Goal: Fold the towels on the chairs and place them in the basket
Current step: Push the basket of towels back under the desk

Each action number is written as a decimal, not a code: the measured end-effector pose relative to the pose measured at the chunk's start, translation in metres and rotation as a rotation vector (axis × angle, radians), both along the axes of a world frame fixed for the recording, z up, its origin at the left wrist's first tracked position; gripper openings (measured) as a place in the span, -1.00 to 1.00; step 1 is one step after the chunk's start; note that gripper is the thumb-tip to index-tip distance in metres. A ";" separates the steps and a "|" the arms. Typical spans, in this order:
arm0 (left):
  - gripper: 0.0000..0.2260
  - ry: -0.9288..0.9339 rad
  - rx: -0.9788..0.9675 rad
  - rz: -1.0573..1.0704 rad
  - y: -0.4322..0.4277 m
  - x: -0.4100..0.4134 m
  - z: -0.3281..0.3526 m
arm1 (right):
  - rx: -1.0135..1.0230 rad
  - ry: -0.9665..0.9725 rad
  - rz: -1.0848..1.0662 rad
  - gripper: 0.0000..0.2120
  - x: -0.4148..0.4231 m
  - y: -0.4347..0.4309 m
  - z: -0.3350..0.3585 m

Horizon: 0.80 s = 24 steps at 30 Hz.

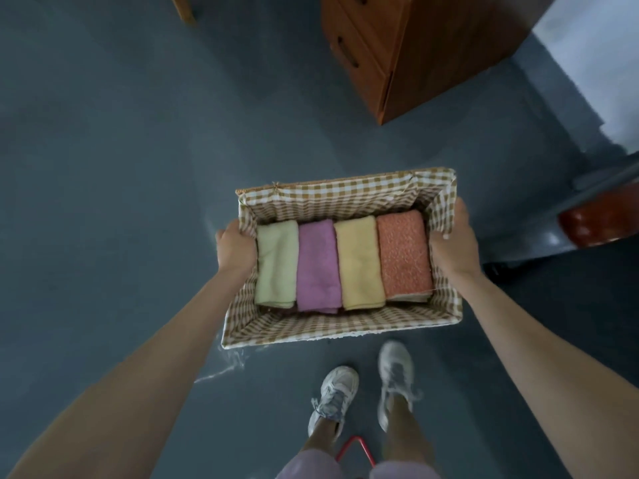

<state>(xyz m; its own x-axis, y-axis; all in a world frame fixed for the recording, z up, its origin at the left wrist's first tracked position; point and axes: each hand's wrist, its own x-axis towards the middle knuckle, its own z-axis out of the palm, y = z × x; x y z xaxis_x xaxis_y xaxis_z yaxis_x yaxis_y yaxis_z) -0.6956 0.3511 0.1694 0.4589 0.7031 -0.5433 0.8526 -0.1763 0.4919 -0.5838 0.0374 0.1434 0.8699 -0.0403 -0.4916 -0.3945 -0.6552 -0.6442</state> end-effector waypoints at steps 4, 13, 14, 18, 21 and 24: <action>-0.73 -0.021 0.016 -0.168 -0.001 0.075 0.023 | -0.005 0.023 -0.146 -0.38 0.039 -0.006 0.019; -0.64 -0.037 0.070 -0.482 -0.038 0.266 0.023 | -0.039 0.168 -0.439 -0.29 0.147 -0.037 0.018; -0.64 -0.023 0.067 -0.526 -0.042 0.284 0.022 | -0.044 0.188 -0.482 -0.29 0.158 -0.042 0.019; -0.59 -0.007 0.048 -0.675 -0.064 0.358 0.013 | -0.054 0.220 -0.645 -0.33 0.198 -0.063 0.016; -0.57 0.009 0.028 -0.795 -0.092 0.415 0.004 | -0.060 0.238 -0.772 -0.35 0.225 -0.083 0.011; -0.60 0.019 0.023 -0.900 -0.121 0.468 -0.015 | -0.038 0.231 -0.875 -0.34 0.251 -0.102 0.006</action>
